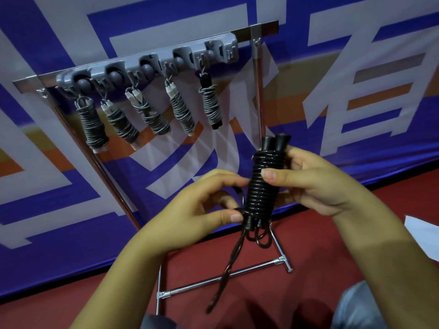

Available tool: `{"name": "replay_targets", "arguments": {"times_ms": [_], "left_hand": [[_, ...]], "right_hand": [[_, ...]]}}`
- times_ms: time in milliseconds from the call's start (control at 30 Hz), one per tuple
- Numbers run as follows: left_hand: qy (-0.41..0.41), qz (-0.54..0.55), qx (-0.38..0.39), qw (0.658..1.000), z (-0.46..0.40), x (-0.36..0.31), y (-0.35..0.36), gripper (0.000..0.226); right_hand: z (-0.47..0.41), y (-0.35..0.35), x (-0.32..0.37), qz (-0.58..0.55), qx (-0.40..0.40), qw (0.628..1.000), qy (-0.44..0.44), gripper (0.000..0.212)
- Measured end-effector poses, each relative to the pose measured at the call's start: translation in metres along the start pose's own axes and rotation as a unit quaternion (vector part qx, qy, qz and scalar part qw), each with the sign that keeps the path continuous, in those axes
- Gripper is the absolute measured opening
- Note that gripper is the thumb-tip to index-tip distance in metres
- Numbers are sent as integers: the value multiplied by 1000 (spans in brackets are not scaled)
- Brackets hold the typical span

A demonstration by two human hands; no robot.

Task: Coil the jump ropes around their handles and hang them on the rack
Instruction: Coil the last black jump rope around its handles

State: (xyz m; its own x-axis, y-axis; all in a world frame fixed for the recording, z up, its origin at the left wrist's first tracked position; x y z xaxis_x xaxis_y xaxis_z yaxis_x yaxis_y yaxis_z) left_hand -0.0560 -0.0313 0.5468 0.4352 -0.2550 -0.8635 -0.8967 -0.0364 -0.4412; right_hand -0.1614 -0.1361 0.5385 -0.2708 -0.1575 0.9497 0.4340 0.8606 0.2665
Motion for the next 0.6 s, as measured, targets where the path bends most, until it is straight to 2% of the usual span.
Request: {"name": "replay_targets", "arguments": {"times_ms": [133,267,367,467,533,600], "left_hand": [[15,-47,-6,999,-2,0,-3,35],[37,-198,-23,979,-6,6,-5,27],[28,-207,-16,978,-7,12,2,34],[43,-228,-71,970,-7,9,0,29],[32,-188,-114,975,-8,10,-4,23],[11,-47,-145,988,-10,13,-5,21]], "right_hand": [[-1,-2,-5,-34,-8,999,31,33],[0,-3,-4,-67,-24,997,35,29],[0,-4,0,-83,-36,996,28,25],[0,-4,2,-93,-52,994,20,23],[0,-4,3,-122,-67,990,11,22],[0,-1,4,-148,-78,986,0,22]]}}
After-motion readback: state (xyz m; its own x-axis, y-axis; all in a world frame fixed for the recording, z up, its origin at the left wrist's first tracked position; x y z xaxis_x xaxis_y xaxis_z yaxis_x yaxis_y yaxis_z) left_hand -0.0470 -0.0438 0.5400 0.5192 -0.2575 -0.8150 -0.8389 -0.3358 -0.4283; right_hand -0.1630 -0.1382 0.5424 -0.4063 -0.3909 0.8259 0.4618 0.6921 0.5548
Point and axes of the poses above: each hand's wrist, its own z-axis away from the middle knuckle, its own y-axis out of the palm, x = y × z, the point moved 7 cm from there along -z, towards the middle knuckle, and after that the axes turned 1 degree about x, right-handed, at the moved point
